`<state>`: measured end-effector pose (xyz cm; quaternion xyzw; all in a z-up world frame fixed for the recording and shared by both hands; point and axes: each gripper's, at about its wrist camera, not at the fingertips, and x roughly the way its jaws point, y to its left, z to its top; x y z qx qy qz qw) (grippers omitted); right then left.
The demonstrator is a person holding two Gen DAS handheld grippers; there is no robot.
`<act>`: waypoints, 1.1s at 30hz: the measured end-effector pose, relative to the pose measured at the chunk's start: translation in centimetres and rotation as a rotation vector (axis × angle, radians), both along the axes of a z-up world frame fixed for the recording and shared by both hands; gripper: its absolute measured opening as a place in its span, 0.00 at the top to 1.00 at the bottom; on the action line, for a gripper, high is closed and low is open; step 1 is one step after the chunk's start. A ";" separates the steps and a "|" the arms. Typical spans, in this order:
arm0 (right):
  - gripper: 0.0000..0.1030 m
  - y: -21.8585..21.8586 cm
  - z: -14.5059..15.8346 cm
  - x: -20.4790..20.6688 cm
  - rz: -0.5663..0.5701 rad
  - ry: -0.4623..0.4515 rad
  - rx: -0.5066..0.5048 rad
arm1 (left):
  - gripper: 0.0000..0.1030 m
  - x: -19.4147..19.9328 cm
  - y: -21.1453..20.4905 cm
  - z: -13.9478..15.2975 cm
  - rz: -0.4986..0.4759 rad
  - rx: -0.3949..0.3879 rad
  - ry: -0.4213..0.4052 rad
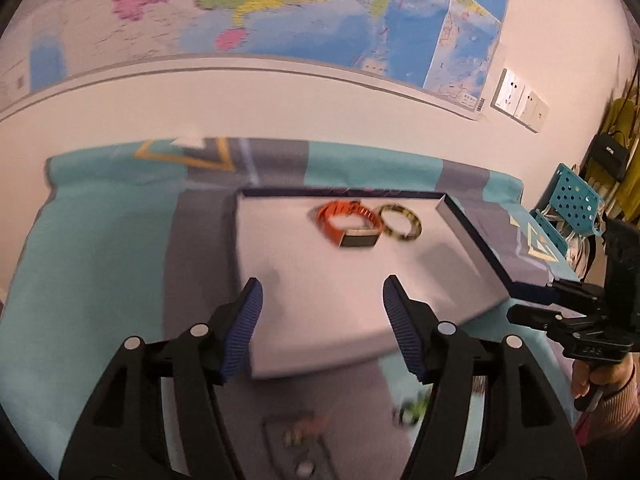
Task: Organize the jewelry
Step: 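Open both tools and withdraw them from the box toward the remaining jewelry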
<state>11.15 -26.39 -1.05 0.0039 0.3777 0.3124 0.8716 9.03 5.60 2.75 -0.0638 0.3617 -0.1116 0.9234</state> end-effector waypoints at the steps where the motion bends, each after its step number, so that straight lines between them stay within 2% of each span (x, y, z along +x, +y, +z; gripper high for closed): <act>1: 0.60 -0.5 -0.7 -0.6 -0.012 0.018 0.001 | 0.39 -0.6 0.5 -0.2 0.008 -0.004 0.001; 5: 0.56 -1.3 -2.4 -2.0 -0.043 0.047 -0.011 | 0.39 -3.0 1.6 -1.8 0.022 -0.031 0.038; 13: 0.54 -1.2 -3.4 -3.7 -0.037 0.061 -0.011 | 0.39 -6.0 0.5 -4.3 0.009 0.033 0.070; 26: 0.55 0.0 -4.0 -3.2 -0.026 0.085 -0.004 | 0.35 -6.8 -1.4 -5.0 -0.019 0.039 0.078; 33: 0.63 -0.4 -4.0 -2.8 -0.031 0.101 -0.001 | 0.35 -6.7 -1.5 -5.2 -0.023 0.035 0.085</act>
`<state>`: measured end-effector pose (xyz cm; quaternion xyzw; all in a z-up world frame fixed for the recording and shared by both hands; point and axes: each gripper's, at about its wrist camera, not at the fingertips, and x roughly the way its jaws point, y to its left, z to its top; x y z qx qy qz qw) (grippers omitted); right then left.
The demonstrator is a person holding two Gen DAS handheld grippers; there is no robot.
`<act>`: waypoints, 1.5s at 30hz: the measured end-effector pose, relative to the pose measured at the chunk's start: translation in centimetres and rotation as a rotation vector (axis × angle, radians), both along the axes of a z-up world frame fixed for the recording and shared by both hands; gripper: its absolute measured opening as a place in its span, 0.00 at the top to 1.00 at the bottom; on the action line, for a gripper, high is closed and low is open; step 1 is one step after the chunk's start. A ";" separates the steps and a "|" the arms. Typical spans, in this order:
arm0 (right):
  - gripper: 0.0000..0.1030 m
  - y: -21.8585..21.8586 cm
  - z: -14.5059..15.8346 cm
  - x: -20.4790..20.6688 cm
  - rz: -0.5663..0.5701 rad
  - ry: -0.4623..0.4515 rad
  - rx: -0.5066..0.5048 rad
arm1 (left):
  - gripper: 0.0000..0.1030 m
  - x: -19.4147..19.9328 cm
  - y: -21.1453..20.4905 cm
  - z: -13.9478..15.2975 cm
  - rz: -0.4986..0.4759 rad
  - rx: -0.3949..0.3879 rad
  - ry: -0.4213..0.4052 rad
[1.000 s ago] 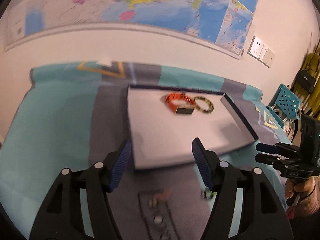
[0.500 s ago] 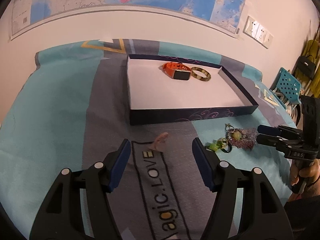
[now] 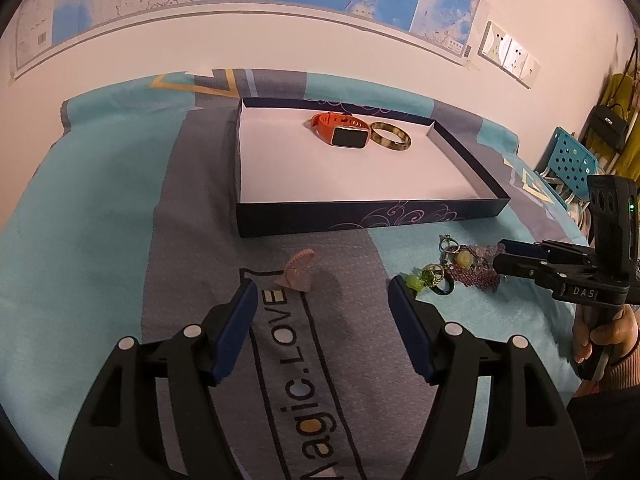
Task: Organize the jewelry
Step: 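Open both tools and withdraw them from the box toward the remaining jewelry, then grasp the pink heart pendant with the left tool while the right tool grasps the clear crystal bracelet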
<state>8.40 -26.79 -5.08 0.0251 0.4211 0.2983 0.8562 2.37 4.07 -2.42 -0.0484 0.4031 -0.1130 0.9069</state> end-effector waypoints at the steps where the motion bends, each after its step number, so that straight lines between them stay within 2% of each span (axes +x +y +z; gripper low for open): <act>1: 0.64 0.0 0.0 0.1 -0.003 0.002 0.002 | 0.35 0.0 0.0 0.0 -0.001 -0.002 0.000; 4: 0.69 -0.1 0.0 0.2 -0.003 0.001 -0.004 | 0.35 0.1 -0.1 -0.1 -0.004 0.001 0.002; 5: 0.76 -0.1 0.0 0.2 -0.004 0.001 -0.010 | 0.35 0.1 -0.2 -0.1 -0.005 0.002 0.003; 8: 0.80 -0.2 0.0 0.3 0.000 0.009 0.004 | 0.35 0.0 -0.2 -0.2 -0.004 0.002 0.005; 9: 0.84 -0.4 0.0 0.3 -0.003 0.007 0.012 | 0.35 0.0 -0.2 -0.2 -0.004 -0.001 0.007; 11: 0.84 -0.6 0.2 0.2 -0.001 0.011 0.035 | 0.35 0.0 -0.1 -0.3 -0.003 -0.002 0.011; 12: 0.93 -0.7 0.4 0.2 -0.001 0.012 0.047 | 0.35 0.0 -0.1 -0.4 -0.003 -0.002 0.012; 22: 0.93 -2.1 3.2 0.0 0.004 -0.021 0.206 | 0.35 0.0 0.0 -0.4 0.002 0.002 0.014; 26: 0.93 -2.8 4.2 0.0 -0.010 -0.050 0.215 | 0.35 0.3 0.3 -0.6 0.010 0.007 0.022; 33: 0.92 -3.8 2.7 0.9 -0.055 -0.012 0.191 | 0.35 1.3 0.4 -0.9 0.019 0.038 0.036; 38: 0.92 -3.8 1.2 1.2 -0.077 0.011 0.131 | 0.38 2.0 0.5 -1.0 0.014 0.050 0.045; 44: 0.87 -3.6 0.7 1.0 -0.097 0.003 0.051 | 0.43 2.5 0.5 -1.3 0.016 0.062 0.060; 45: 0.83 -3.7 0.7 1.0 -0.103 0.003 0.042 | 0.44 2.5 0.5 -1.3 0.015 0.063 0.059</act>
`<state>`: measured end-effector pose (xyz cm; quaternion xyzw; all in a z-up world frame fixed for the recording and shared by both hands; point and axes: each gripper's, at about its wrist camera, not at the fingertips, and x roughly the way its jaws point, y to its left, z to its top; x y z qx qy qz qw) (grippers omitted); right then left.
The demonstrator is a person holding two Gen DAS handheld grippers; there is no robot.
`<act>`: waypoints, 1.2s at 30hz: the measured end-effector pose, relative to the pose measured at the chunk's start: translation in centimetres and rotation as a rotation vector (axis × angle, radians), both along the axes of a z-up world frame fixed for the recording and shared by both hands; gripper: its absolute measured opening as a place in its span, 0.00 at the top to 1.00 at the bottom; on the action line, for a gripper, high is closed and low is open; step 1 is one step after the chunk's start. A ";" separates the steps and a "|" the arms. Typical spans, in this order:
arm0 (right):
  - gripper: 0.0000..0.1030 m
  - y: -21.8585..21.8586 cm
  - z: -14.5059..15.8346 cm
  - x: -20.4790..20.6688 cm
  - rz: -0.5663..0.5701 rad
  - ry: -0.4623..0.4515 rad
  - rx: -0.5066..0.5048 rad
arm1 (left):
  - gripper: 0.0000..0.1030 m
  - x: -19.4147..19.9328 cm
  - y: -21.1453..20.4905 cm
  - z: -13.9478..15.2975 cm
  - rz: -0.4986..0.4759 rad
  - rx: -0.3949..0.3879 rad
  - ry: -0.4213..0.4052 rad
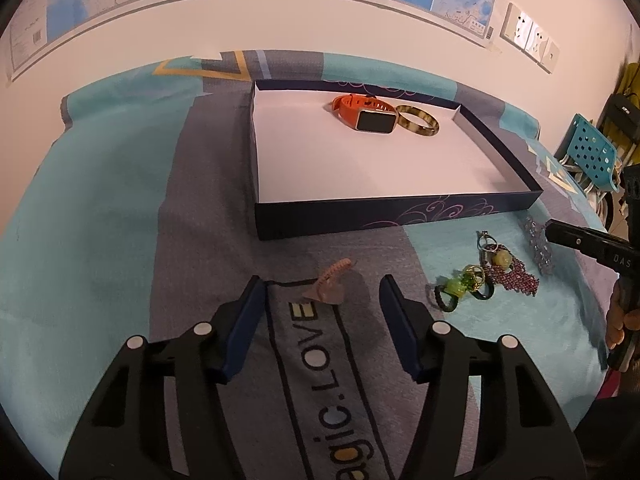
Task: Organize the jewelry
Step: 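Grasp the pink heart pendant with the left tool while the right tool grasps the clear crystal bracelet, then carry the pendant into the box with the left tool while the right tool drops the crystal bracelet there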
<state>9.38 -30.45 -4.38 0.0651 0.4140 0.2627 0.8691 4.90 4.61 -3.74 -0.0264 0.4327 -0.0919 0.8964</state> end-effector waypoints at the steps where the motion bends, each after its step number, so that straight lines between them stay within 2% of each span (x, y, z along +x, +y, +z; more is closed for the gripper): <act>1: 0.80 -0.2 0.0 0.0 -0.007 0.001 -0.003 | 0.44 0.0 0.0 0.0 -0.002 0.001 -0.001; 2: 0.72 -0.4 0.0 -0.1 -0.016 0.003 -0.002 | 0.44 0.0 0.0 0.0 -0.004 0.002 -0.001; 4: 0.66 -0.6 0.0 -0.1 -0.031 -0.003 -0.014 | 0.44 0.1 -0.1 -0.1 -0.005 0.004 0.002; 6: 0.57 -0.6 -0.1 0.0 -0.041 -0.005 -0.026 | 0.44 0.2 -0.2 -0.1 -0.008 0.009 0.001; 11: 0.49 0.8 -0.8 0.3 -0.018 -0.005 -0.078 | 0.44 0.3 -0.2 -0.1 -0.017 0.008 0.002; 13: 0.53 1.4 -0.7 0.3 -0.010 -0.019 -0.114 | 0.44 0.3 0.0 -0.1 -0.017 -0.003 0.004; 15: 0.68 1.8 -0.7 0.2 0.006 -0.024 -0.133 | 0.47 0.4 0.1 -0.1 -0.014 -0.006 0.003; 17: 0.77 1.9 -0.7 0.1 0.012 -0.027 -0.141 | 0.51 0.5 0.1 -0.1 -0.010 0.000 0.002; 19: 0.85 1.7 -0.7 0.2 0.015 -0.018 -0.111 | 0.59 0.5 0.1 -0.1 -0.005 0.011 0.001; 22: 0.87 1.3 -0.6 0.2 0.012 -0.009 -0.083 | 0.67 0.5 0.1 -0.2 0.005 0.041 0.000; 23: 0.91 1.2 -0.5 0.2 0.012 -0.009 -0.073 | 0.71 0.5 0.0 -0.2 0.007 0.051 -0.001; 24: 0.92 1.1 -0.4 0.2 0.015 -0.007 -0.055 | 0.77 0.5 0.1 -0.1 0.009 0.058 -0.002; 25: 0.92 0.9 -0.2 0.1 0.017 -0.006 -0.038 | 0.78 0.4 0.1 -0.1 0.008 0.060 -0.003; 36: 0.92 0.9 2.0 -0.4 0.046 -0.042 0.033 | 0.78 0.0 -0.6 0.2 -0.024 0.041 -0.015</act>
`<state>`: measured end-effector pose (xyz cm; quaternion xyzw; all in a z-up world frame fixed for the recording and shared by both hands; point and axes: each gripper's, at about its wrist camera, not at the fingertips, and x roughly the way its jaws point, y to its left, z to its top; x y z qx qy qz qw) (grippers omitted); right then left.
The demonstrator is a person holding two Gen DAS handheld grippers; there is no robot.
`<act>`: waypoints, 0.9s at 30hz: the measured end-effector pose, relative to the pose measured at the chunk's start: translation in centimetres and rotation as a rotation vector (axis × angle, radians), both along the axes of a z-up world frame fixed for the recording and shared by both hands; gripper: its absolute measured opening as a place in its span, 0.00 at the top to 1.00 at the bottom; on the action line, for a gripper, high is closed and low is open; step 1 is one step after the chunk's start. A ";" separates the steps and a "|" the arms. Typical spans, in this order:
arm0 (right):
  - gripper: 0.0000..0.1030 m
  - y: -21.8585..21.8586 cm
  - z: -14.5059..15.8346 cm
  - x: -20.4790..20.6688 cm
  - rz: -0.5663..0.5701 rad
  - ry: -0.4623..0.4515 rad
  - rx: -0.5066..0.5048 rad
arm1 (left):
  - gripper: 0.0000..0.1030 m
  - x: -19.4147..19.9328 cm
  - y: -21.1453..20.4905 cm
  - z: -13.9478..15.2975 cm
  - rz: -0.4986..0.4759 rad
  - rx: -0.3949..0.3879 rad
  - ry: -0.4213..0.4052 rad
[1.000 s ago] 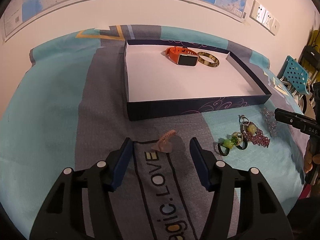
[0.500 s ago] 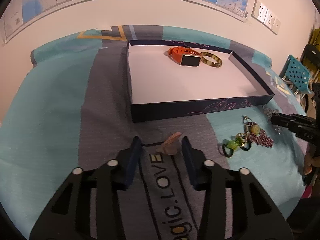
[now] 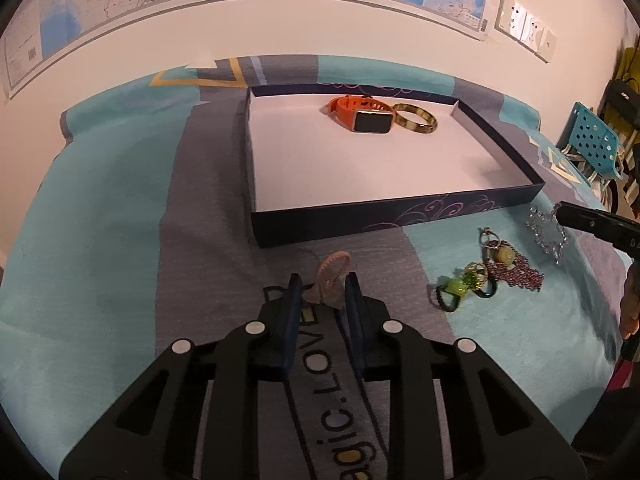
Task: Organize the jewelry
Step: 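Carry the pendant into the box with the left tool while the right tool drops the crystal bracelet there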
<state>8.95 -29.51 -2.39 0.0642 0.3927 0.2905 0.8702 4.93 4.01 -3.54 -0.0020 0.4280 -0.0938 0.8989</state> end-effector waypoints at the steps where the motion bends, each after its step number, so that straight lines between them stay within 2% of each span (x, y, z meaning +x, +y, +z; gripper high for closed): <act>1: 0.92 0.0 0.3 0.0 0.001 -0.007 0.003 | 0.78 0.0 -0.1 0.1 -0.004 -0.005 -0.003; 16: 0.92 0.6 4.1 0.2 0.054 -0.086 0.066 | 0.78 0.0 -1.3 3.8 -0.084 -0.083 -0.060; 27: 0.92 1.8 6.4 2.7 0.079 -0.135 0.085 | 0.78 1.8 -2.5 5.2 -0.119 -0.091 -0.087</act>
